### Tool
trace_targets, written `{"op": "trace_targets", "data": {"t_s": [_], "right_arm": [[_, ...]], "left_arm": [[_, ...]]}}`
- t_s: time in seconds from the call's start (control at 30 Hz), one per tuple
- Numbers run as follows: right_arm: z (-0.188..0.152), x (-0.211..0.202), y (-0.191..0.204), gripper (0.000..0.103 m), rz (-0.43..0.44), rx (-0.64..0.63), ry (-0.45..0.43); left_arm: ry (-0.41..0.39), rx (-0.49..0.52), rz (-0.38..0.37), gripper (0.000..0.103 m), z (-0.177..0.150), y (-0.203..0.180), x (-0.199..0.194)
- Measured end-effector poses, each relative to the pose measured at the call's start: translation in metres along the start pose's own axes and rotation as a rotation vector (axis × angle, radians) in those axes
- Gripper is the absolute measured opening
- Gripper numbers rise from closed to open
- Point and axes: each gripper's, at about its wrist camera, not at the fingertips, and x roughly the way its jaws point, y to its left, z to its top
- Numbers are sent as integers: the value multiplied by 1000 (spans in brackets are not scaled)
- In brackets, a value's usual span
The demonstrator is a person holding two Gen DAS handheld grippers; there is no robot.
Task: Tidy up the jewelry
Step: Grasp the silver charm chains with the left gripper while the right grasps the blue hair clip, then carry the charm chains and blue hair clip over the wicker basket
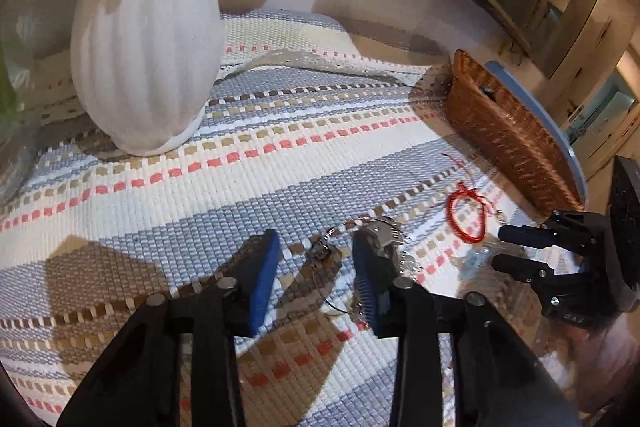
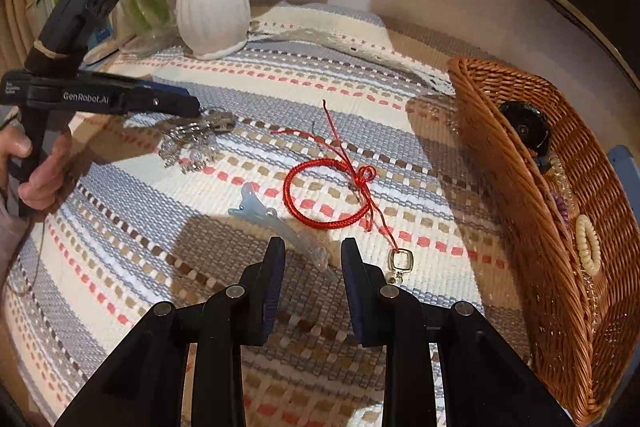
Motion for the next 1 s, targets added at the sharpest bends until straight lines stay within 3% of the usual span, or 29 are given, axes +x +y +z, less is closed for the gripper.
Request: {"op": "trace_targets", "data": {"t_s": [0.13,0.33,0.4,0.47,1.0], "right_arm": [[0,6,0,29,2,0,-11],[2,7,3,27,-13,-11,-26],[1,6,6,12,-6,-14,-30],[-1,3,7,7,-7,-18,-32],[-43,-63,21,7,80,91,-104]], "left_arm": [[7,30,30,10,-1,-6,3],[-16,83,76,10,-6,-18,1],[-29,73,73,10,-5,-18,-3],[-57,46,42,10,-4,-17,-13],[-185,79,-106,10,-2,-58,-94]]}}
